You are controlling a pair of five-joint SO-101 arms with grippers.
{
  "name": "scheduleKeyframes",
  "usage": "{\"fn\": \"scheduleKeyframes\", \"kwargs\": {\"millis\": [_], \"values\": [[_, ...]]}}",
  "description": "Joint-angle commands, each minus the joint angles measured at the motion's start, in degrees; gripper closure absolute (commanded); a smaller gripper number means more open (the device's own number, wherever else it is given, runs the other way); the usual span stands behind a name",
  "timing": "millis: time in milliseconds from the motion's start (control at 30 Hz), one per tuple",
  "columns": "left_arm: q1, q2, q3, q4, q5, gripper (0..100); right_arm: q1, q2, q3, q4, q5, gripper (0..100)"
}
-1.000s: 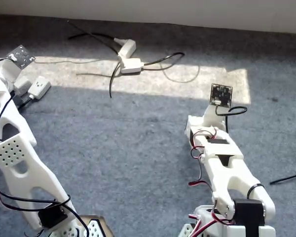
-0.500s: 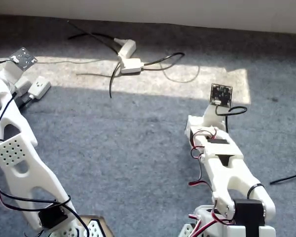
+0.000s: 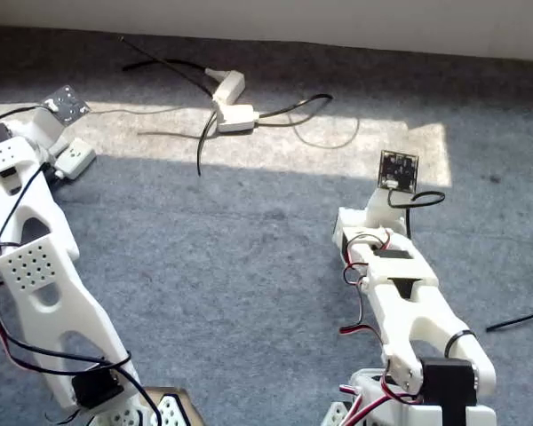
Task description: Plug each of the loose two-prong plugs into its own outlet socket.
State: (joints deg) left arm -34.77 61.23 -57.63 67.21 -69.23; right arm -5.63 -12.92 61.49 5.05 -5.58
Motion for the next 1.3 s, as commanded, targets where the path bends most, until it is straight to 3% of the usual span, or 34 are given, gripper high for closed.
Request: {"fn": "scheduleKeyframes", "kwargs": {"millis": [0,333,533,633,800,933,1100,1267], "values": [[0.57,-2.95,-5.85,3.87,-0.09,99,-0.40,-0.22,-2.59,-1.10,-0.09,89.9],[0.48,-12.79,-30.37,33.85,-0.09,99,-0.40,-0.22,-2.68,-1.10,-0.09,89.9],[-0.57,-17.36,-33.71,35.25,10.90,99,-0.40,-0.22,-2.68,-1.10,-0.09,89.9],[0.04,-20.53,-29.32,35.25,12.22,99,-0.40,-0.22,-2.68,-1.10,-0.09,89.9],[3.21,-36.09,-9.01,35.25,12.22,99,-0.31,-0.22,-2.68,-1.10,-0.09,89.9],[8.84,-57.36,17.98,35.08,12.13,99,-0.31,-0.22,-2.68,-1.10,-0.09,89.9],[20.97,-85.49,54.73,34.55,11.96,99,-0.31,-0.22,-2.42,-1.10,-0.09,89.9],[31.60,-110.55,87.52,21.98,12.04,99,-0.31,-0.22,-2.42,-1.10,-0.09,89.9]]}}
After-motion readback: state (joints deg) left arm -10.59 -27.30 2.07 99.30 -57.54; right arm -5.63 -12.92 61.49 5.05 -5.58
